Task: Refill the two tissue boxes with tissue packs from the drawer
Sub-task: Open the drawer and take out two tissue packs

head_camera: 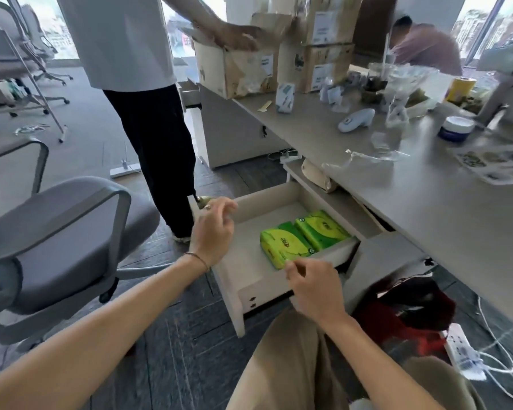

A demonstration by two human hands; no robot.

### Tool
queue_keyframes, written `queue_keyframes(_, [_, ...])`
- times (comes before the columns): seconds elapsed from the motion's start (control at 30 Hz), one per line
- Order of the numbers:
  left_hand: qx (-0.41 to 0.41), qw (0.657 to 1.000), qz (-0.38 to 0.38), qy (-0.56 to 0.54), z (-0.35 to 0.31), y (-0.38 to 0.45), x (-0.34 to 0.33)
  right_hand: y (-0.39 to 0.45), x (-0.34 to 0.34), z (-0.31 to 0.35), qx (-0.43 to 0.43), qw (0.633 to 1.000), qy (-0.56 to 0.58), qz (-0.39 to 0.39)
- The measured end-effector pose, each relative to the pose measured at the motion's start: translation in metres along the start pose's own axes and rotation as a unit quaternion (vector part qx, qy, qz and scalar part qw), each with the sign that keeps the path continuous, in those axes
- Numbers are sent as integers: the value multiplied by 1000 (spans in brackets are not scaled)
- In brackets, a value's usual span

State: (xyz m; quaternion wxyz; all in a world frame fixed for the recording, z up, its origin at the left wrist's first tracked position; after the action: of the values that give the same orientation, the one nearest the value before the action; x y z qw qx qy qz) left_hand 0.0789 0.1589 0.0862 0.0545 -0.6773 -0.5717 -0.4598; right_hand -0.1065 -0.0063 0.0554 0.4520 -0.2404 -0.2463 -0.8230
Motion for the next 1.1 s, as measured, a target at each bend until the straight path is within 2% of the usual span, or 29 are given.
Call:
queue_keyframes(0.07, [-103, 978, 172, 53, -39, 7, -38, 15, 17, -12, -38, 999, -4, -27])
queue_keyframes(0.13, [-165, 927, 310, 128, -64, -2, -79, 25, 28, -19, -64, 997, -24, -21])
queue_keyframes(0.23, [-235, 848, 425, 211, -76, -18, -123, 39, 33, -22, -77, 996, -41, -1])
queue_keyframes(0.3, [-262, 805, 469, 253, -71, -25, -138, 53, 29, -26, -78, 995, -53, 14])
queue_keyframes(0.37, [-237, 795, 490, 267, -61, -25, -141, 73, 22, -30, -82, 992, -81, 41])
queue_keyframes(0.43, [-189, 800, 503, 268, -46, -20, -137, 94, 14, -34, -95, 983, -134, 78])
queue_keyframes(0.53, [-117, 801, 509, 293, -11, -11, -125, 115, 1, -49, -166, 957, -204, 126])
queue_keyframes(0.63, [-86, 802, 486, 336, 13, -7, -110, 125, -12, -68, -216, 932, -254, 140])
queue_keyframes(0.77, [-93, 813, 450, 357, 17, -7, -93, 131, -28, -66, -176, 919, -314, 158])
queue_keyframes(0.9, [-102, 819, 438, 355, 13, -7, -87, 145, -36, -53, -94, 930, -319, 153])
queue_keyframes(1.03, [-106, 823, 435, 349, 13, -9, -85, 156, -44, -70, -176, 930, -259, 190])
queue_keyframes(1.1, [-109, 824, 433, 350, 14, -9, -86, 160, -48, -77, -192, 931, -251, 183])
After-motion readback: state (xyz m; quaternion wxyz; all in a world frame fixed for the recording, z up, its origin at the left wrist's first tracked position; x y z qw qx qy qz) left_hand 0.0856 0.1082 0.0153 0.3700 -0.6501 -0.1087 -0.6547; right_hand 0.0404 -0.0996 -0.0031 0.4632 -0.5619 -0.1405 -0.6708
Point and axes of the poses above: each hand's wrist, its own y-axis towards the middle knuckle, its own x-axis out of the back of the hand, z = x × y, the point moved 6 cm from there along y, towards the middle knuckle, and after that the axes turned 7 degrees about y, right-handed, at the moved point
